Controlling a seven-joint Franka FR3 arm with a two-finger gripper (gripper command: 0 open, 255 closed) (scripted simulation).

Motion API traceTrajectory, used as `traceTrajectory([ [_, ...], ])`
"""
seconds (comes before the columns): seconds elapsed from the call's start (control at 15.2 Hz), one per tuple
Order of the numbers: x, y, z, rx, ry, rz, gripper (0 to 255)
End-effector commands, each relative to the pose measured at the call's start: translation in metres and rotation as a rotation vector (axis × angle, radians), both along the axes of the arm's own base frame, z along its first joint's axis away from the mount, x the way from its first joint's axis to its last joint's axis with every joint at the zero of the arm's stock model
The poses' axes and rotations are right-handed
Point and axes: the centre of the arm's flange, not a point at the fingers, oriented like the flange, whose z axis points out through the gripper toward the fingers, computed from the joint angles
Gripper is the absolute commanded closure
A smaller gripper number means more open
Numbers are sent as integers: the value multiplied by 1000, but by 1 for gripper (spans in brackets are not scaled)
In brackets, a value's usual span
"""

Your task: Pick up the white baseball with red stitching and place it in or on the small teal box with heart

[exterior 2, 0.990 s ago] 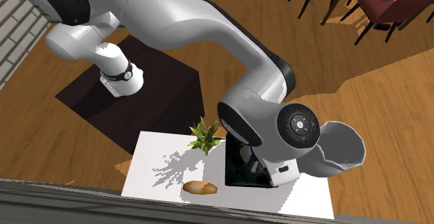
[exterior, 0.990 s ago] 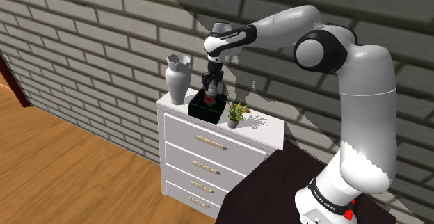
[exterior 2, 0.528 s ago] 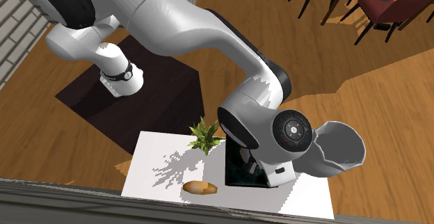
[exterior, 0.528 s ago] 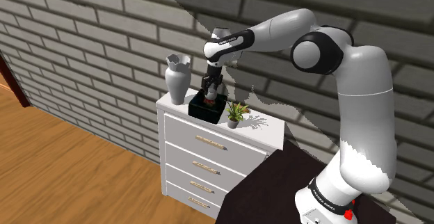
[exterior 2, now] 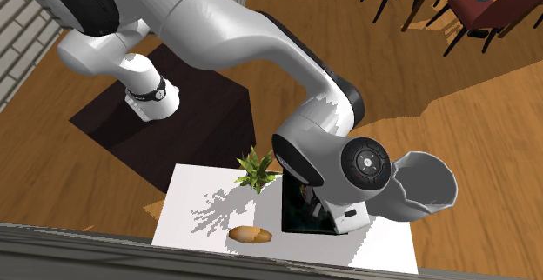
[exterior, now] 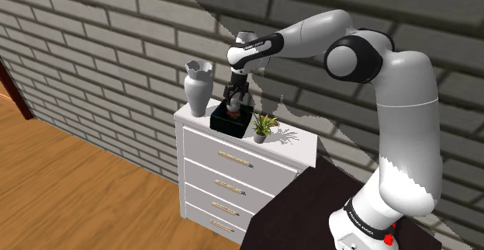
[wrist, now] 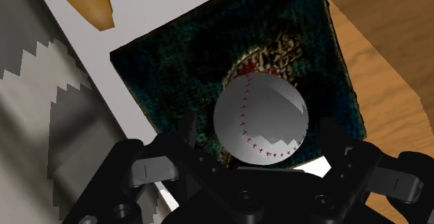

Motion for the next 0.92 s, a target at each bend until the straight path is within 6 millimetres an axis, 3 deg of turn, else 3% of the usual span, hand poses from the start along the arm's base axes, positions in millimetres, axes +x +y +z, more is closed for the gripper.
traceTrajectory([
  [0.0, 0, 0, 0, 0, 0, 0, 0],
  [0.07, 0, 0, 0, 0, 0, 0, 0],
  [0.33, 2, -4, 50, 0, 0, 0, 0],
  [0.86, 2, -4, 50, 0, 0, 0, 0],
])
